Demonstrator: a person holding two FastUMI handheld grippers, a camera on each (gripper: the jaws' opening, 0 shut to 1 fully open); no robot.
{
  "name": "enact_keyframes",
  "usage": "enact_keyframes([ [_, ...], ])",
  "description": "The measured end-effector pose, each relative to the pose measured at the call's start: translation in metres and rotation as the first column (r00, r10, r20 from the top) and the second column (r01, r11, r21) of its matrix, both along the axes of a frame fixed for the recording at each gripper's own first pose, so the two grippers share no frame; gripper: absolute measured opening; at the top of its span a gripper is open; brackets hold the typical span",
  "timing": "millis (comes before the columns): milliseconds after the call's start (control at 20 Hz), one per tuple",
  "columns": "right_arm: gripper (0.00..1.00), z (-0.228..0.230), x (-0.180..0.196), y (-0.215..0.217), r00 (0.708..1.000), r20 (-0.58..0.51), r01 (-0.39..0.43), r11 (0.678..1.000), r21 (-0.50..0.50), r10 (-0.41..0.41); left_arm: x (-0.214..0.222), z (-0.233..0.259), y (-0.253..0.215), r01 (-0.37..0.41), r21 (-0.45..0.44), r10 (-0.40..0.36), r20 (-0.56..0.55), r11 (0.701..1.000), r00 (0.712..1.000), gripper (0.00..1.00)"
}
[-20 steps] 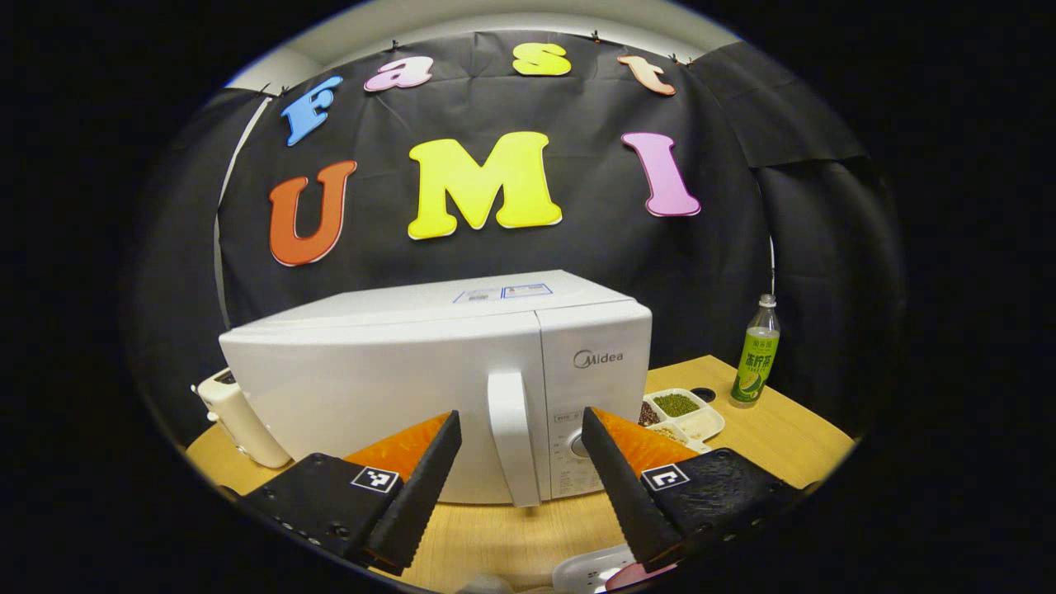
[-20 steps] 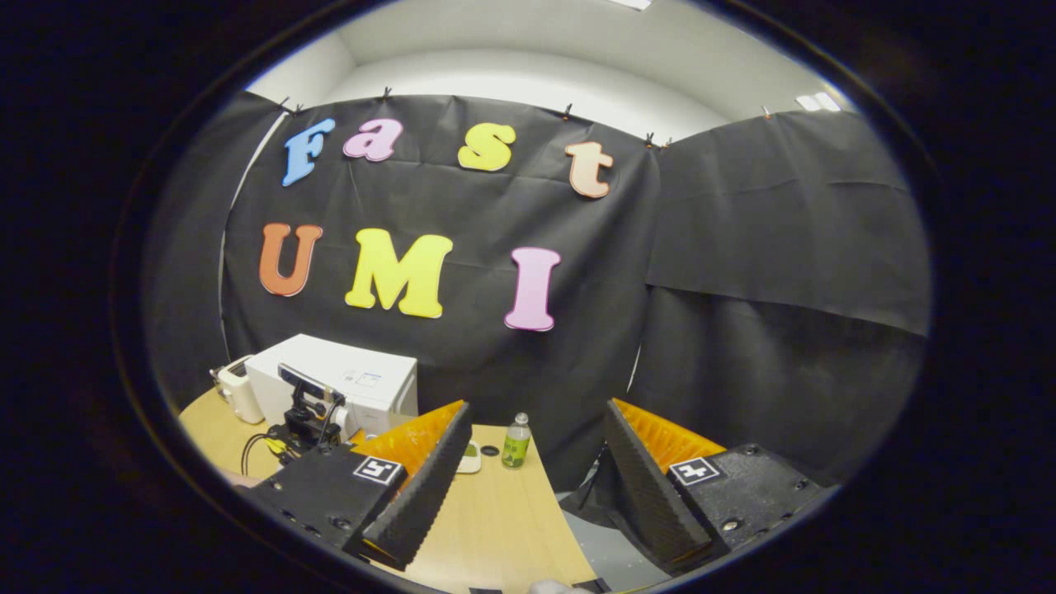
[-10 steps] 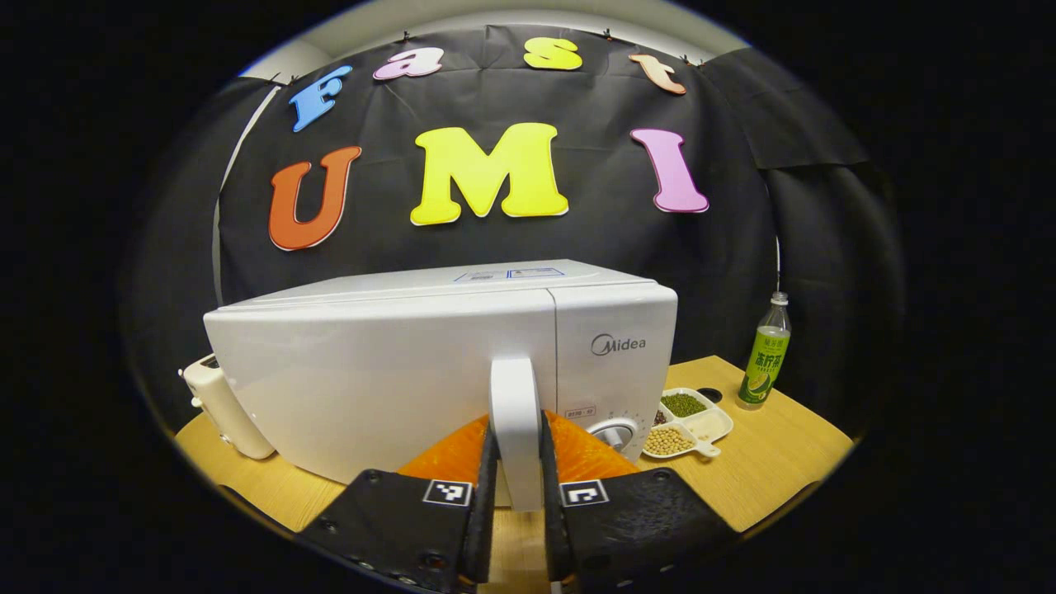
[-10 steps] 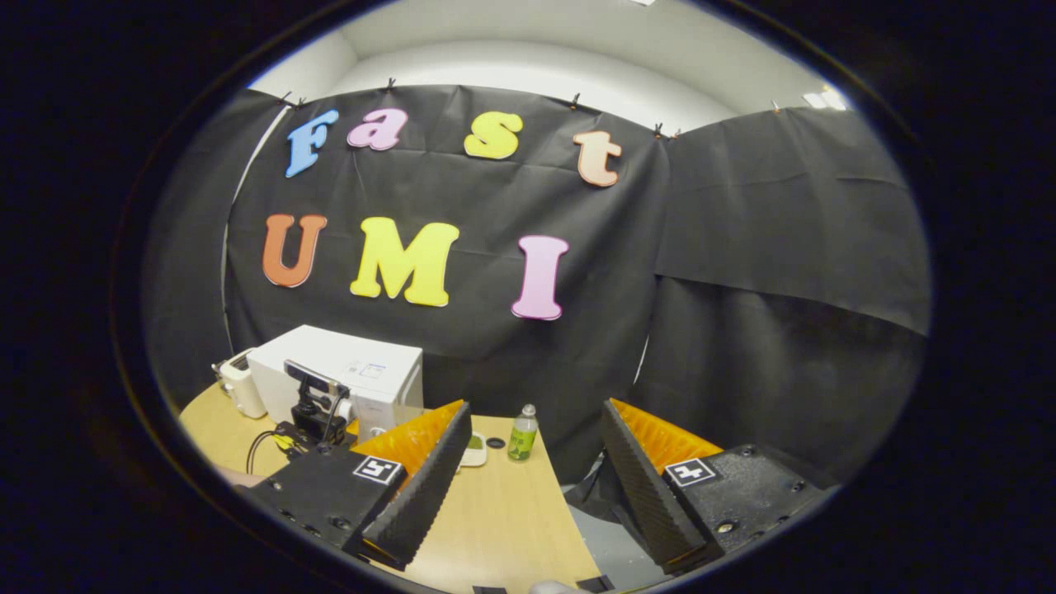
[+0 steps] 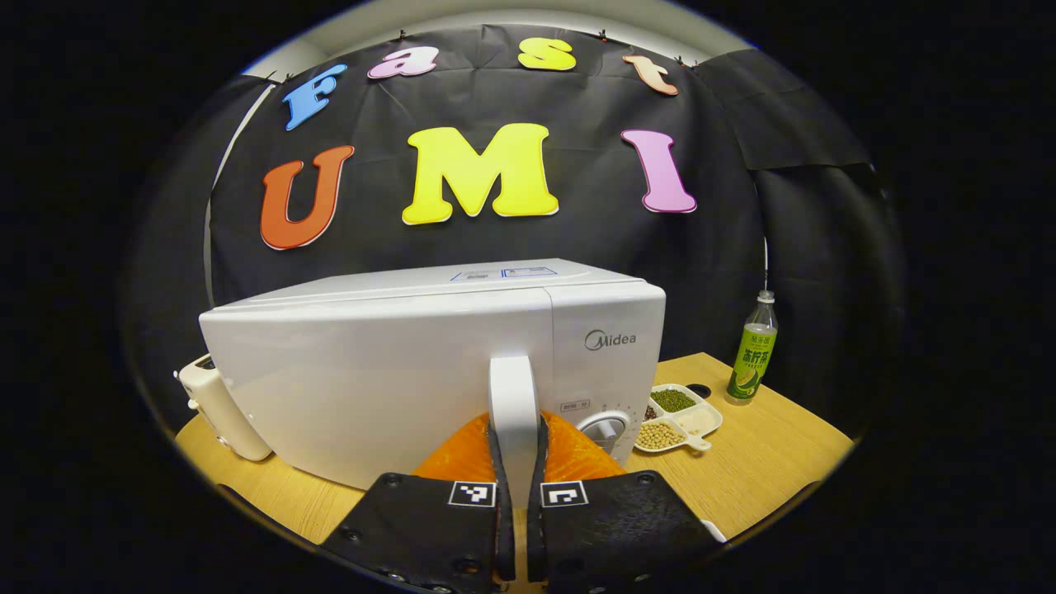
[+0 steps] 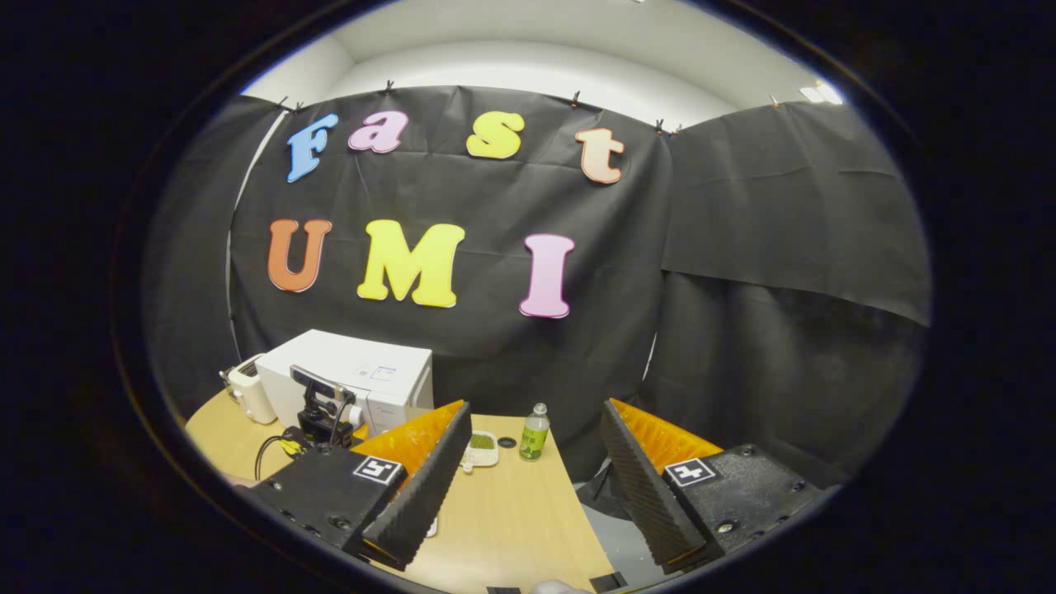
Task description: Open the microwave oven with the left hand, put the food in, and close the microwave oven.
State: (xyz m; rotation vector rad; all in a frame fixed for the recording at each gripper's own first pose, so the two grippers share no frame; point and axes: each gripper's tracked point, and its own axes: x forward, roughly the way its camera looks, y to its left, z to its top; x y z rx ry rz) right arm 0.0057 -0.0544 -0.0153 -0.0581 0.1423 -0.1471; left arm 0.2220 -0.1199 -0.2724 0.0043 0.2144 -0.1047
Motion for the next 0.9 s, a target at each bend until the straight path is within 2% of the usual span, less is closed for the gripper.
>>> enact_keyframes([
  [150,1.00,-0.001,-0.001,0.006,1.000,0.006,-0.019,1.000,-0.004,0.019,-0.024,0.002,0.002,0.032,-0.013,-0.032,0.021,0.999,0.999,0.05],
  [200,0.97,-0.001,0.000,0.010,1.000,0.006,-0.029,1.000,-0.008,0.029,-0.032,0.002,0.004,0.053,-0.021,-0.053,0.019,0.998,0.998,0.06],
  [250,1.00,-0.004,0.001,0.012,0.999,0.005,-0.038,0.999,-0.010,0.038,-0.041,0.001,0.005,0.071,-0.023,-0.071,0.012,0.997,0.997,0.05],
  [400,1.00,-0.005,0.003,0.028,0.997,0.007,-0.082,0.997,-0.010,0.082,-0.069,0.002,0.018,0.096,-0.005,-0.096,0.010,0.995,0.995,0.05],
  [450,1.00,-0.007,0.004,0.034,0.995,0.009,-0.098,0.995,-0.013,0.098,-0.080,0.001,0.023,0.093,-0.006,-0.093,0.000,0.996,0.996,0.10],
  [500,1.00,-0.008,0.005,0.040,0.993,0.009,-0.115,0.993,-0.014,0.115,-0.089,0.001,0.028,0.088,-0.002,-0.088,-0.003,0.996,0.996,0.02],
  [600,1.00,-0.010,0.005,0.051,0.989,0.013,-0.146,0.989,-0.005,0.146,-0.106,0.002,0.038,0.076,0.007,-0.076,-0.013,0.997,0.997,0.20],
  [650,1.00,-0.011,0.005,0.057,0.987,0.014,-0.159,0.987,0.001,0.159,-0.112,0.002,0.045,0.060,0.024,-0.060,-0.015,0.998,0.998,0.20],
  [750,1.00,-0.014,0.004,0.068,0.982,0.014,-0.186,0.983,0.009,0.186,-0.123,0.003,0.063,0.027,0.052,-0.026,-0.017,0.998,1.000,0.28],
  [850,1.00,-0.017,0.004,0.076,0.978,0.010,-0.210,0.978,0.016,0.209,-0.130,0.008,0.078,-0.001,0.048,0.001,-0.005,0.999,1.000,0.44],
  [900,1.00,-0.018,0.004,0.079,0.976,0.009,-0.217,0.976,0.021,0.217,-0.133,0.010,0.088,-0.019,0.057,0.019,0.002,0.998,1.000,0.60],
])
